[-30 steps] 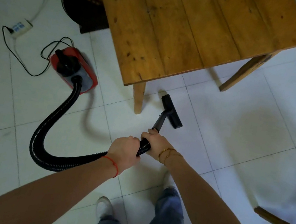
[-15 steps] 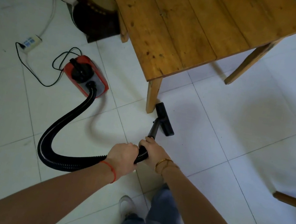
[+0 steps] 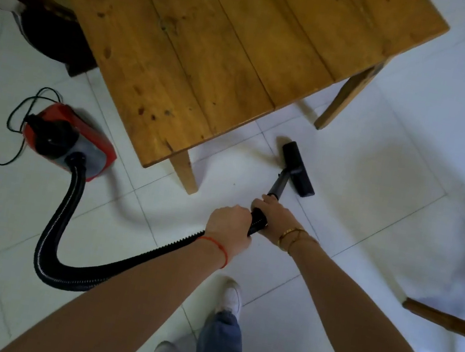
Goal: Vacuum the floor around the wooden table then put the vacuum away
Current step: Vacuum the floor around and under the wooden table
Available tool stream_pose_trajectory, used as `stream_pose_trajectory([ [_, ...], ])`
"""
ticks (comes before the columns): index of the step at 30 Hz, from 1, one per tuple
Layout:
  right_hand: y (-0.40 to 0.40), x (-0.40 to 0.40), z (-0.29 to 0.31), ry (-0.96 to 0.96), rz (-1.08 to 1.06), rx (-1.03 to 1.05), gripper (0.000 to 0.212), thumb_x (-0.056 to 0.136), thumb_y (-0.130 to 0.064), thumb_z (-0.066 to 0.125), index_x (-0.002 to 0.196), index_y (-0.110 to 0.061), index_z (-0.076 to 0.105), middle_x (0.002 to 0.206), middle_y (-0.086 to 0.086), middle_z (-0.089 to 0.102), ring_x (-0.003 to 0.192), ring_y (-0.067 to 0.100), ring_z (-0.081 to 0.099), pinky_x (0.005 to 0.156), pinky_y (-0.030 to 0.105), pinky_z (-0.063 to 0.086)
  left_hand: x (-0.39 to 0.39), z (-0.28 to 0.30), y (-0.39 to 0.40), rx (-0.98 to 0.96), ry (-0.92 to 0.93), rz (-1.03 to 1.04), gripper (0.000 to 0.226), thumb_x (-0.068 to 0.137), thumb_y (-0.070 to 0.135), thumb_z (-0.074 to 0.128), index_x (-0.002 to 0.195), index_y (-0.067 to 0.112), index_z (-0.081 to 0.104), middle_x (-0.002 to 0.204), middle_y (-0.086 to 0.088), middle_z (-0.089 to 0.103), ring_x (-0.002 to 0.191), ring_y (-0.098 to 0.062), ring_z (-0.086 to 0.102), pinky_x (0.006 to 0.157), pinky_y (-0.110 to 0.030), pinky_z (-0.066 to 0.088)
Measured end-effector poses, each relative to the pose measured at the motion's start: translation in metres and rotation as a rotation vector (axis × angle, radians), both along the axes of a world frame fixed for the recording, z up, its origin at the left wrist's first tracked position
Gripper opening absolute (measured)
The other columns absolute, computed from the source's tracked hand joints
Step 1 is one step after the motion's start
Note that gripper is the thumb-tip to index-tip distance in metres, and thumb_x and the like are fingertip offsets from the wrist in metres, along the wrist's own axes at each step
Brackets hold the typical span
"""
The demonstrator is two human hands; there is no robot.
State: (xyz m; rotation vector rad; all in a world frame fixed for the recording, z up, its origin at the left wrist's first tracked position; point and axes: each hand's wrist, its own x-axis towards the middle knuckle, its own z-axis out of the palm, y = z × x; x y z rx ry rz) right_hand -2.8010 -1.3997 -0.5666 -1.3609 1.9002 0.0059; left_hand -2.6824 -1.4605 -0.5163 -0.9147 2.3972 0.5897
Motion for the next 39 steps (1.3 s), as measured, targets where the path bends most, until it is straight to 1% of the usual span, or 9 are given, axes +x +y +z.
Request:
stream_pose_trajectory([
  [4, -0.010, -0.064, 0.000, 0.030, -0.035, 0.032, 0.025, 0.089, -0.014, 0.059, 0.112, -0.010, 0.053, 0.124, 0.014, 0.049, 0.116, 0.035, 0.054, 0.096, 0.043, 0.047, -0.065, -0.009, -0.008, -0.031, 0.028, -0.011, 0.022, 0.089, 0.025, 0.058, 0.108, 0.014, 0.057, 0.100, -0.004, 0.062, 0.087, -0.021, 0.064, 0.068, -0.027, 0.044],
  [8, -0.014, -0.105, 0.004, 0.024, -0.070, 0.044, 0.025, 0.087, -0.014, 0.061, 0.111, -0.011, 0.054, 0.118, 0.012, 0.051, 0.106, 0.032, 0.059, 0.095, 0.043, 0.048, -0.108, -0.009, -0.015, -0.030, 0.035, -0.035, 0.024, 0.090, 0.028, 0.059, 0.110, 0.013, 0.058, 0.098, -0.004, 0.062, 0.086, -0.019, 0.064, 0.071, -0.027, 0.048],
  [15, -0.013, -0.098, 0.021, -0.001, -0.071, 0.036, 0.025, 0.086, -0.017, 0.064, 0.109, -0.016, 0.054, 0.113, 0.007, 0.053, 0.096, 0.028, 0.061, 0.092, 0.037, 0.049, -0.101, 0.008, -0.016, -0.006, 0.015, -0.066, 0.024, 0.090, 0.028, 0.059, 0.109, 0.014, 0.058, 0.094, -0.003, 0.062, 0.083, -0.019, 0.064, 0.073, -0.028, 0.051],
  [20, -0.007, -0.046, 0.033, -0.045, -0.053, 0.041, 0.026, 0.085, -0.016, 0.064, 0.109, -0.016, 0.054, 0.114, 0.007, 0.054, 0.096, 0.029, 0.062, 0.093, 0.039, 0.049, -0.049, 0.023, -0.012, 0.002, -0.015, -0.095, 0.024, 0.088, 0.029, 0.060, 0.107, 0.014, 0.058, 0.093, -0.002, 0.063, 0.082, -0.018, 0.064, 0.073, -0.027, 0.052],
  [23, 0.000, -0.001, 0.041, -0.065, -0.055, 0.039, 0.027, 0.085, -0.014, 0.062, 0.110, -0.013, 0.054, 0.114, 0.010, 0.054, 0.098, 0.031, 0.060, 0.092, 0.040, 0.049, -0.006, 0.034, -0.010, 0.007, -0.034, -0.117, 0.020, 0.086, 0.027, 0.059, 0.103, 0.014, 0.059, 0.091, -0.002, 0.063, 0.080, -0.018, 0.064, 0.069, -0.026, 0.050],
  [28, 0.014, 0.093, 0.048, -0.099, -0.086, 0.032, 0.029, 0.084, -0.011, 0.061, 0.111, -0.010, 0.053, 0.117, 0.012, 0.054, 0.104, 0.030, 0.057, 0.093, 0.038, 0.047, 0.080, 0.052, -0.004, 0.035, -0.115, -0.172, 0.017, 0.082, 0.022, 0.058, 0.097, 0.014, 0.060, 0.077, -0.002, 0.053, 0.078, -0.021, 0.064, 0.061, -0.027, 0.045],
  [32, 0.020, 0.175, 0.050, -0.123, -0.086, 0.035, 0.029, 0.083, -0.009, 0.060, 0.111, -0.009, 0.053, 0.118, 0.013, 0.052, 0.105, 0.030, 0.056, 0.094, 0.038, 0.047, 0.160, 0.060, 0.003, 0.057, -0.159, -0.178, 0.017, 0.083, 0.022, 0.056, 0.097, 0.014, 0.060, 0.093, -0.005, 0.064, 0.082, -0.022, 0.065, 0.061, -0.027, 0.044],
  [36, 0.015, 0.253, 0.052, -0.154, -0.081, 0.015, 0.028, 0.083, -0.006, 0.058, 0.110, -0.008, 0.053, 0.117, 0.014, 0.052, 0.103, 0.031, 0.056, 0.092, 0.039, 0.047, 0.238, 0.064, 0.001, 0.054, -0.188, -0.158, 0.022, 0.085, 0.023, 0.055, 0.104, 0.013, 0.060, 0.101, -0.006, 0.062, 0.088, -0.023, 0.064, 0.067, -0.029, 0.047],
  [39, 0.006, 0.305, 0.056, -0.173, -0.072, 0.001, 0.026, 0.083, -0.005, 0.058, 0.108, -0.008, 0.054, 0.116, 0.014, 0.053, 0.103, 0.032, 0.057, 0.091, 0.038, 0.047, 0.290, 0.071, -0.005, 0.036, -0.207, -0.150, 0.025, 0.087, 0.023, 0.054, 0.109, 0.013, 0.059, 0.105, -0.006, 0.061, 0.092, -0.023, 0.064, 0.067, -0.028, 0.044],
])
